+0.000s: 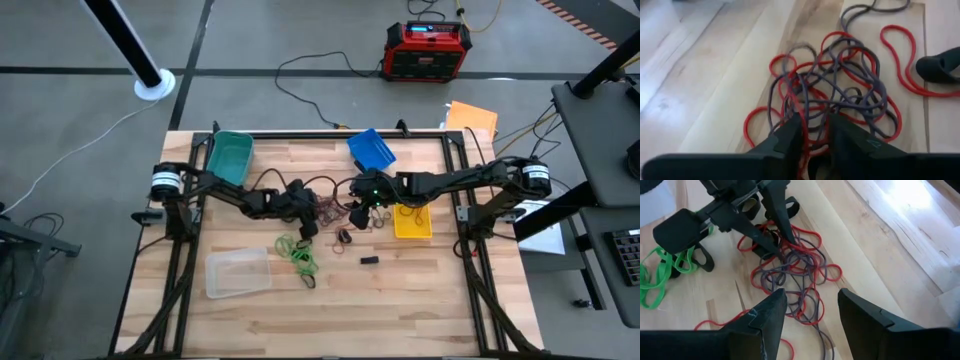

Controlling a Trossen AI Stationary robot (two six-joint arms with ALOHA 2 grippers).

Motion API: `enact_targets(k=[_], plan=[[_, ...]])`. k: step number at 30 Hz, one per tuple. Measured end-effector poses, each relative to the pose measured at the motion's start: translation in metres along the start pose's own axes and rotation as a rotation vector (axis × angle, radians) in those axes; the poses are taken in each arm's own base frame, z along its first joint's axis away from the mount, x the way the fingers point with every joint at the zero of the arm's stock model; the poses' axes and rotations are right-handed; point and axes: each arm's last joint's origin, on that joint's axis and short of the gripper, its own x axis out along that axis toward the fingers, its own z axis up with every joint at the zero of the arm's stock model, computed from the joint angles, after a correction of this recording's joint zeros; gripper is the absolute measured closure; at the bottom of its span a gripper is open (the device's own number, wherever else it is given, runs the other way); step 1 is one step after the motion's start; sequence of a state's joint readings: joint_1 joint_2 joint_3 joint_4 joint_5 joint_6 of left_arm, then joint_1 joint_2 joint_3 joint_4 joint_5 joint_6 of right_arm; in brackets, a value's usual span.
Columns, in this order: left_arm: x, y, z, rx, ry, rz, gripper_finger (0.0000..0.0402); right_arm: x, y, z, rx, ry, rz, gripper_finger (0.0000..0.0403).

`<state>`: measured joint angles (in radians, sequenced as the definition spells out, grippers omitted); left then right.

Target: Sort rubber bands into baskets

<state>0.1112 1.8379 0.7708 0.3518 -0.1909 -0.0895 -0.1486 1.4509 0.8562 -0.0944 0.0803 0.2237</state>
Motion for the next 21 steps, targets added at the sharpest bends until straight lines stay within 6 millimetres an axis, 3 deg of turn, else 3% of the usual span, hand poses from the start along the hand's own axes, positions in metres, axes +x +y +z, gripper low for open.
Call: enact_targets(k=[5,11,21], plan=[[-0.001,0.002,0.001,-0.015,-0.009,0.062,0.0344,0.000,0.000,0.000,0.000,0.001,0.000,0.0229],[-0.007,0.008,0.000,-0.014,0.021,0.206,0.0328,0.000,0.000,-0.001,0.000,0.002,-0.001,0.0229],[-0.020,-0.006,0.011,0.159,0.000,-0.091,0.0304,0.000,0.000,-0.001,-0.008,0.002,0.000,0.0229]])
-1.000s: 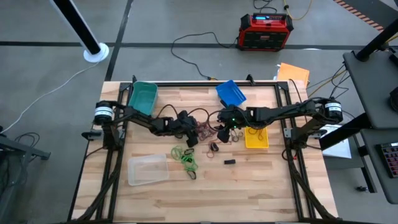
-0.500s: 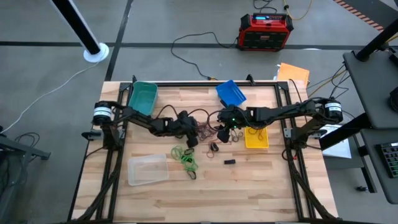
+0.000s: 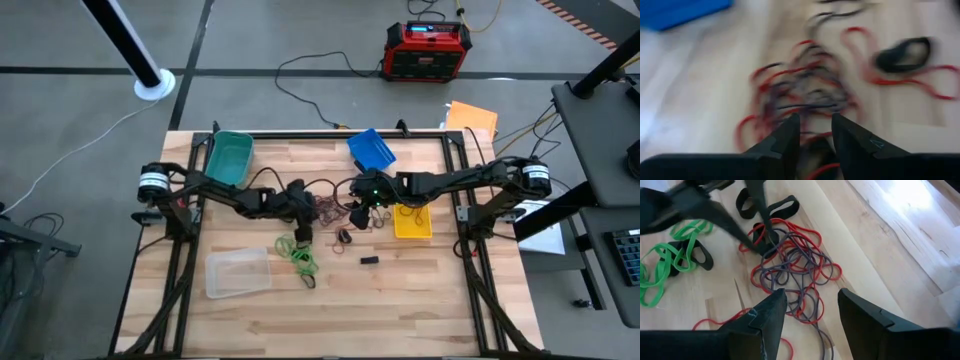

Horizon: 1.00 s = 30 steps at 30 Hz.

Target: Sort rubber bands into baskets

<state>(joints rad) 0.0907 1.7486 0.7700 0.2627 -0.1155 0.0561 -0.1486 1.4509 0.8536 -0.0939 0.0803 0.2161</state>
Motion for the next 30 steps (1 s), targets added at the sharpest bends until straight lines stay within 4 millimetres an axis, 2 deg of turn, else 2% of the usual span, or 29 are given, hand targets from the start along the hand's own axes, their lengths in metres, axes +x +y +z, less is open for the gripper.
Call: enact_targets(k=[8,19,26,30], plan=[[0.008,-0.001,-0.003,0.012,-0.010,-0.019,0.0303,0.000,0.000,0.000,-0.005,-0.005,0.001,0.0229],[0.024,-0.001,-0.014,0.011,0.007,0.055,0.0305,0.000,0.000,-0.001,-0.007,-0.001,0.000,0.0229],[0.023,0.000,-0.014,0.004,0.007,0.062,0.0331,0.000,0.000,-0.001,-0.007,0.001,0.000,0.0229],[0.023,0.000,-0.015,0.003,0.016,0.064,0.0363,0.001,0.000,-0.002,-0.007,0.002,-0.001,0.0229]])
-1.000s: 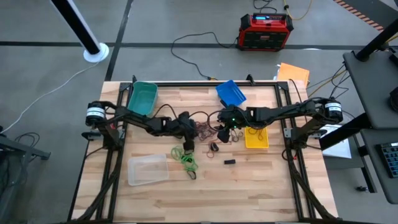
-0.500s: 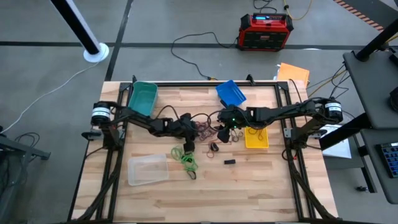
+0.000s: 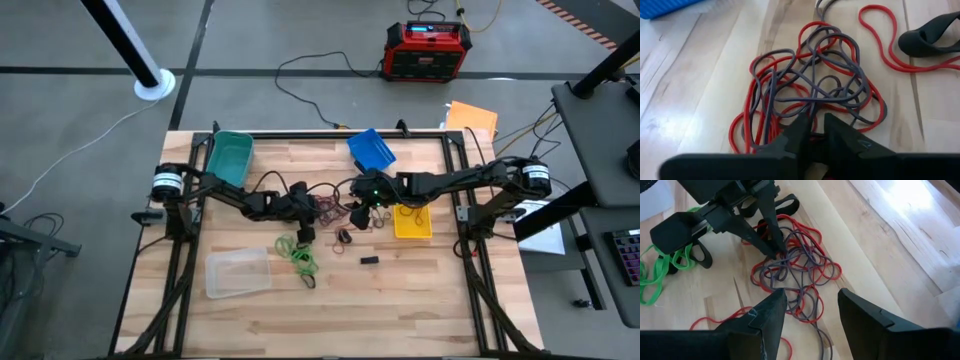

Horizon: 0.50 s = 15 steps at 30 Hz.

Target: Sort rubber bands into baskets

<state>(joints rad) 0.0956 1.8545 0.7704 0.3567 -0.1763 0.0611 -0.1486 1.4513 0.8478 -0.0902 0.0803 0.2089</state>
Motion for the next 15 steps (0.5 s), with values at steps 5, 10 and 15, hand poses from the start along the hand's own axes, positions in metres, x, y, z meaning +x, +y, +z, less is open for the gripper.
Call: enact_targets(k=[5,10,15], plan=[[0.000,0.000,0.001,-0.010,-0.005,0.001,0.0397,0.000,0.000,-0.001,-0.001,0.003,-0.001,0.0229],[-0.007,0.000,0.010,-0.017,-0.038,-0.001,0.0401,0.000,0.000,-0.001,0.000,0.004,-0.001,0.0229],[-0.020,0.002,0.023,-0.022,-0.098,-0.001,0.0401,0.000,0.000,-0.001,-0.001,0.004,-0.001,0.0229]])
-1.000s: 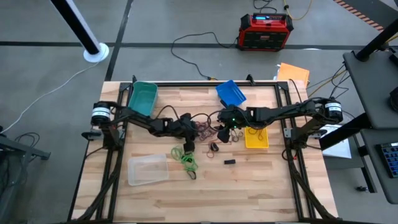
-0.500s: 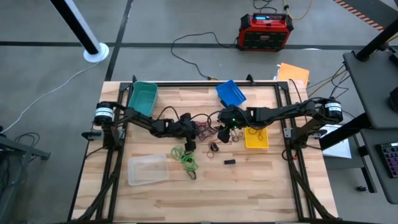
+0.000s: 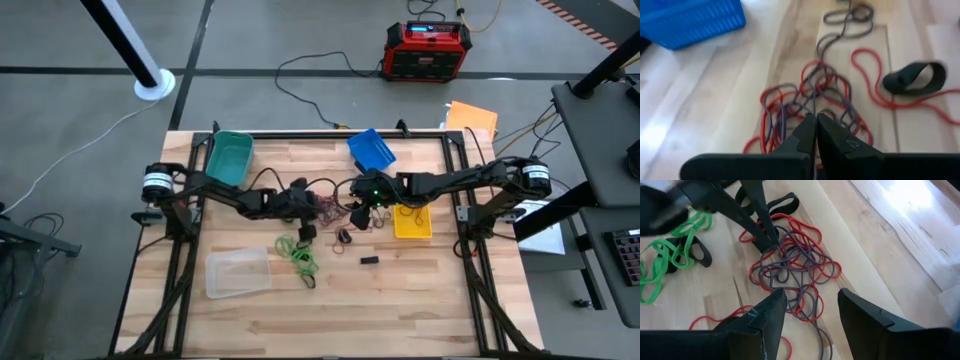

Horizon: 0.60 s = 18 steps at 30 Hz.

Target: Sort rubber bands into baskets

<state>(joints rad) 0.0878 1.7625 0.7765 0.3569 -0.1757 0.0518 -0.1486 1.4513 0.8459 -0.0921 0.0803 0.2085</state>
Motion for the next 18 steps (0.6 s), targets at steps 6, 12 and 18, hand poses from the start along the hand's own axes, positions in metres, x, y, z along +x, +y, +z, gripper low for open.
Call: enact_targets(k=[6,12,18], plan=[[-0.009,0.000,0.002,0.025,0.035,-0.032,0.0401,0.000,0.000,-0.001,0.000,0.002,0.000,0.0229],[-0.008,-0.001,-0.012,0.164,0.197,-0.053,0.0385,0.000,0.000,-0.001,0.000,0.003,-0.001,0.0229],[-0.004,0.000,0.002,0.245,0.153,-0.054,0.0332,0.000,0.000,-0.001,0.000,0.002,0.000,0.0229]])
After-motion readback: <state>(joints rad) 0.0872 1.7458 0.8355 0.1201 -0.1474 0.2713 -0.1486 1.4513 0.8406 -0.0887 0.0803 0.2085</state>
